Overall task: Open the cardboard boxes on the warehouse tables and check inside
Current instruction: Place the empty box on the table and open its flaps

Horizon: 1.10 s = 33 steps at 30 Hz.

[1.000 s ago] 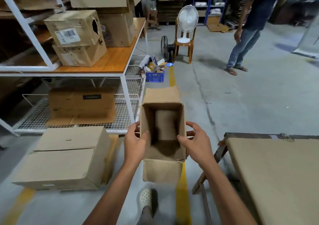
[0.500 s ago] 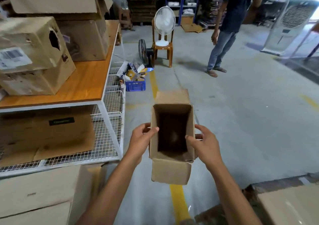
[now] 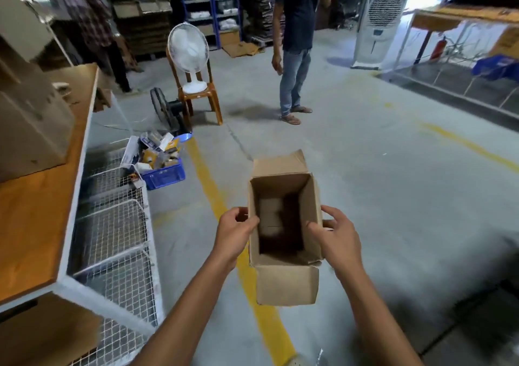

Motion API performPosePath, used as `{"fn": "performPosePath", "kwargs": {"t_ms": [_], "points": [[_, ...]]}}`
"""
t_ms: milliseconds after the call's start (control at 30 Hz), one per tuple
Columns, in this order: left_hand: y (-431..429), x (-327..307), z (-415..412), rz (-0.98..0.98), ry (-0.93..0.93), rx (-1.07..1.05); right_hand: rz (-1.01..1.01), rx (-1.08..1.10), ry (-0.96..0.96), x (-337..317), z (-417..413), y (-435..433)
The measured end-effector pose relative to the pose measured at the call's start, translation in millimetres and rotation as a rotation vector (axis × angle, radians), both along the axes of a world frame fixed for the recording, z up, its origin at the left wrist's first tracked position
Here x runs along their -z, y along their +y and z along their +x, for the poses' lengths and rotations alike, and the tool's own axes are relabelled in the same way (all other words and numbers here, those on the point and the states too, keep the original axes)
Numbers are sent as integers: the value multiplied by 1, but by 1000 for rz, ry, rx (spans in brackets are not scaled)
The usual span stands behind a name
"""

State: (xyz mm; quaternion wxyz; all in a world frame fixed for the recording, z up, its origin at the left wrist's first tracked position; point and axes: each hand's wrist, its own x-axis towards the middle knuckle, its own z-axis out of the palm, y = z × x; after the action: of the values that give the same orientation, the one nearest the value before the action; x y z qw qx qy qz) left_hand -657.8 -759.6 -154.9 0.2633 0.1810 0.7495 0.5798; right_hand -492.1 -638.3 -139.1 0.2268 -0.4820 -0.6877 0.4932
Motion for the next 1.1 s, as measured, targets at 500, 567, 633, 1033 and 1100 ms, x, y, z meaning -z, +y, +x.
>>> {"fn": "performPosePath", "kwargs": {"t_ms": [500,567,633,1033,1100], "points": [[264,-7,-61,33,13,416,14,445,38,-9,-20,182],[300,-1,-67,40,6,474,26,505,15,-8,-20,205],[337,3,-71,39,11,551,44,577,-5,-6,-20,227],[514,-35,-36,175,56,1022,249,996,66,-33,-6,301],[541,-52,-20,225,95,1118,320,1043,80,-45,7,312]]}}
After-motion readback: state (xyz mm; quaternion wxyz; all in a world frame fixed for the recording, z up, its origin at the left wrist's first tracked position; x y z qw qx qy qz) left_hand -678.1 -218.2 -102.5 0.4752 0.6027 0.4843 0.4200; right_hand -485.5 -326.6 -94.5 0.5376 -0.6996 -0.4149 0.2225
